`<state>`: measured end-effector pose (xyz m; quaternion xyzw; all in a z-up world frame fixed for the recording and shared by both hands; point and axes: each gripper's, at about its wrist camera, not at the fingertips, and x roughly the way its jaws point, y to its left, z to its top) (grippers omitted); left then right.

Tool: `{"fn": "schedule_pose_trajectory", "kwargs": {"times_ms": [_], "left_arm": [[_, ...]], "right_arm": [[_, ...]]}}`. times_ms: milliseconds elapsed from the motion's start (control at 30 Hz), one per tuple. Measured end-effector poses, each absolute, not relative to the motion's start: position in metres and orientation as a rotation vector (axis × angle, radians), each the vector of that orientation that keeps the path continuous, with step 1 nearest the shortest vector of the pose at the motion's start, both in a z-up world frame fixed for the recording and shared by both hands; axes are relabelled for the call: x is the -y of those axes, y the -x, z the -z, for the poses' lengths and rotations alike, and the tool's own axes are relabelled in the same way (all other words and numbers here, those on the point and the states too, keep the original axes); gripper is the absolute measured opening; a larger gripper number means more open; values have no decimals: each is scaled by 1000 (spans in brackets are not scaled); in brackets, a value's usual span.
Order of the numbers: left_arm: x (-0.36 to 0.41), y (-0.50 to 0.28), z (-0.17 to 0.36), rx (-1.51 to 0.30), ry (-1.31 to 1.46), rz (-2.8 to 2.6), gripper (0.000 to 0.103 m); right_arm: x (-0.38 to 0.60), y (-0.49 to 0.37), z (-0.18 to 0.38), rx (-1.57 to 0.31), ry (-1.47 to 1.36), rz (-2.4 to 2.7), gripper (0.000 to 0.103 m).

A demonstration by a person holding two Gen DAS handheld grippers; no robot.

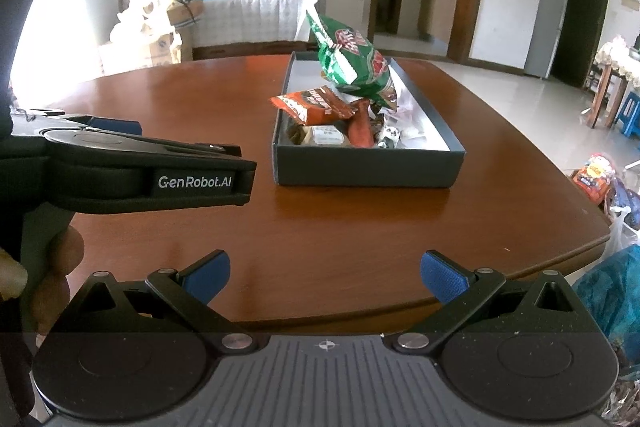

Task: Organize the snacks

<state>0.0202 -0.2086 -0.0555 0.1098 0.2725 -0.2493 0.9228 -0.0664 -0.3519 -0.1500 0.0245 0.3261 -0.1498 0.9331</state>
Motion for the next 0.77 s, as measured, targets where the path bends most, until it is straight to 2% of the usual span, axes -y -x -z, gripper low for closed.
{"fn": "schedule_pose_trajectory", "kwargs": {"times_ms": [767], "left_arm": [[212,-18,60,-542,-222,547,85]], "right_arm": [[353,67,147,-652,-50,305,103]]}}
